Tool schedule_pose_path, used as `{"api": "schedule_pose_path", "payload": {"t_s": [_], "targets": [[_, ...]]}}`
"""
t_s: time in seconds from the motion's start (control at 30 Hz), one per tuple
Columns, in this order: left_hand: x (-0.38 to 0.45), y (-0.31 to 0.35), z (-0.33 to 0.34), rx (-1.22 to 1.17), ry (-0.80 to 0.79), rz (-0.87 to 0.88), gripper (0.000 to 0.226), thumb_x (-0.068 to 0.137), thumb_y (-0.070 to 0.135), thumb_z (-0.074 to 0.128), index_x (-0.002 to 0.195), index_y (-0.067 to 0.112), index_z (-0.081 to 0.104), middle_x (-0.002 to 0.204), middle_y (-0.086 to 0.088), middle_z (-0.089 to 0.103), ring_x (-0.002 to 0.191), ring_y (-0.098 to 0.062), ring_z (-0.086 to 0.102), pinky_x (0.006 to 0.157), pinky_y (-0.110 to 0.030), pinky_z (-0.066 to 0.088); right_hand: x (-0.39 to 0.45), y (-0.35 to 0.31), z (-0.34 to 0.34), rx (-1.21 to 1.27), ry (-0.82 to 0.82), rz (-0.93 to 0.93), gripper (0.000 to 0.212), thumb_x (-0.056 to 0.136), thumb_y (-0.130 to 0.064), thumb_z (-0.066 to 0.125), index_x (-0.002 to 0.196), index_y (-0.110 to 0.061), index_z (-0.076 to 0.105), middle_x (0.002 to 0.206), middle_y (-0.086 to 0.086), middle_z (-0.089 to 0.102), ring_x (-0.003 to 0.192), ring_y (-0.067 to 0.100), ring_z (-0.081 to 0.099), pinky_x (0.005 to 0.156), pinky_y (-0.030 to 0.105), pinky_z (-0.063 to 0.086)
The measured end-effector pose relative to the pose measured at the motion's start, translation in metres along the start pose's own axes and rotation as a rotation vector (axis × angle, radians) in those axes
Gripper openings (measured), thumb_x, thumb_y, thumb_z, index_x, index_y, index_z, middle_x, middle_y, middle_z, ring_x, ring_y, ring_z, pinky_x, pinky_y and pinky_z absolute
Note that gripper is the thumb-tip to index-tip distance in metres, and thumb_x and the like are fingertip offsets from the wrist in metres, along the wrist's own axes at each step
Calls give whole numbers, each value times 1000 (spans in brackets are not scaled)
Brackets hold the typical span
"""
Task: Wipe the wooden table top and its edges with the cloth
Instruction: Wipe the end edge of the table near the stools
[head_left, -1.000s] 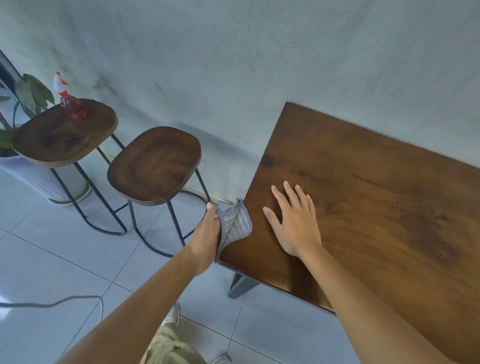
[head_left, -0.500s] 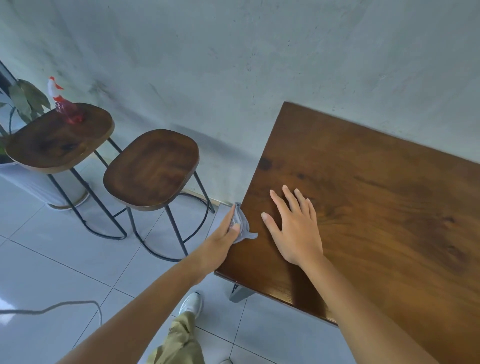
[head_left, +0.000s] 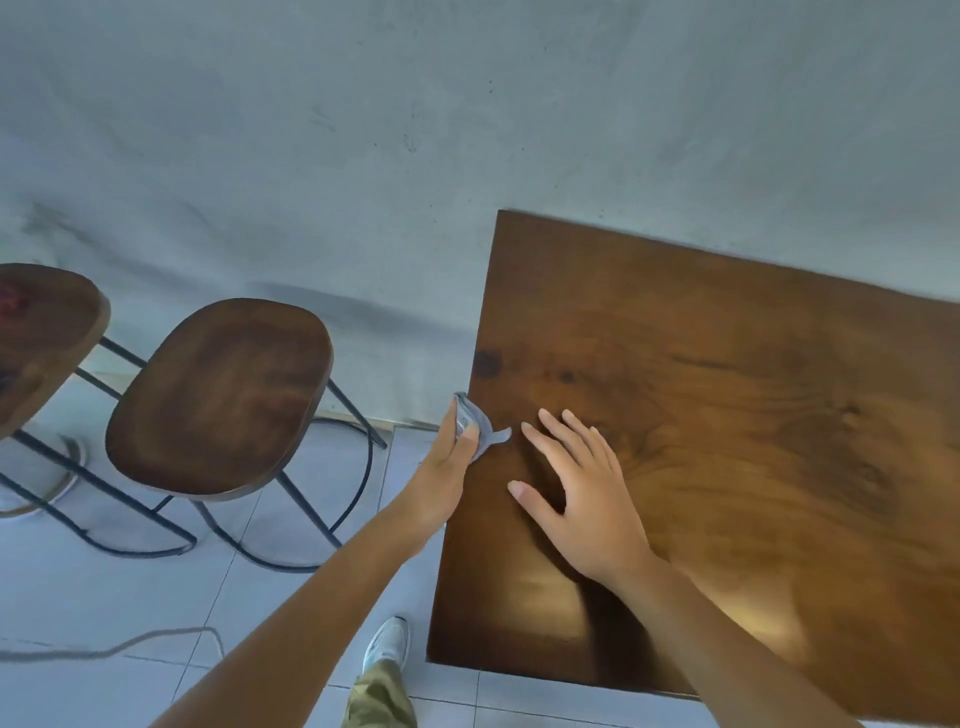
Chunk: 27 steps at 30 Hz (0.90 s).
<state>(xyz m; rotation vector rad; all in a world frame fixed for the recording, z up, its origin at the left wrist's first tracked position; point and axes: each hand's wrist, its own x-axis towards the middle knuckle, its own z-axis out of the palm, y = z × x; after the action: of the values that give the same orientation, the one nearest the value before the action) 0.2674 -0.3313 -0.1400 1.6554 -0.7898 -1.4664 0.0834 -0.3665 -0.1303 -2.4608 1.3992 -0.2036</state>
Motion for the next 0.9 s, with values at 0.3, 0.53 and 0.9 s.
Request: {"api": "schedule_pose_path", "payload": {"t_s": [0.3, 0.53, 0.9], "targets": [[22, -4, 1, 65, 3, 142, 60, 109, 41, 28, 163, 25, 8, 164, 1, 28, 151, -15, 28, 125, -35, 21, 63, 28, -28, -9, 104, 154, 63, 102, -60, 38, 157, -29, 36, 166, -6, 29, 155, 15, 18, 126, 43, 20], [109, 60, -10, 16, -56, 210, 53, 111, 38, 27, 161, 25, 16, 154, 5, 35, 144, -12, 35, 112, -17, 25, 116, 50, -29, -108, 92, 356, 69, 102, -62, 26, 163, -29, 20, 171, -1, 10, 158, 19, 0, 128, 42, 6], [76, 39, -22, -57, -162, 65, 61, 105, 48, 33, 155, 52, -2, 151, 25, 20, 137, 4, 21, 114, -22, 16, 121, 52, -17, -175, 107, 410, 84, 92, -73, -6, 163, -32, 13, 171, -5, 4, 157, 14, -4, 128, 38, 3]]}}
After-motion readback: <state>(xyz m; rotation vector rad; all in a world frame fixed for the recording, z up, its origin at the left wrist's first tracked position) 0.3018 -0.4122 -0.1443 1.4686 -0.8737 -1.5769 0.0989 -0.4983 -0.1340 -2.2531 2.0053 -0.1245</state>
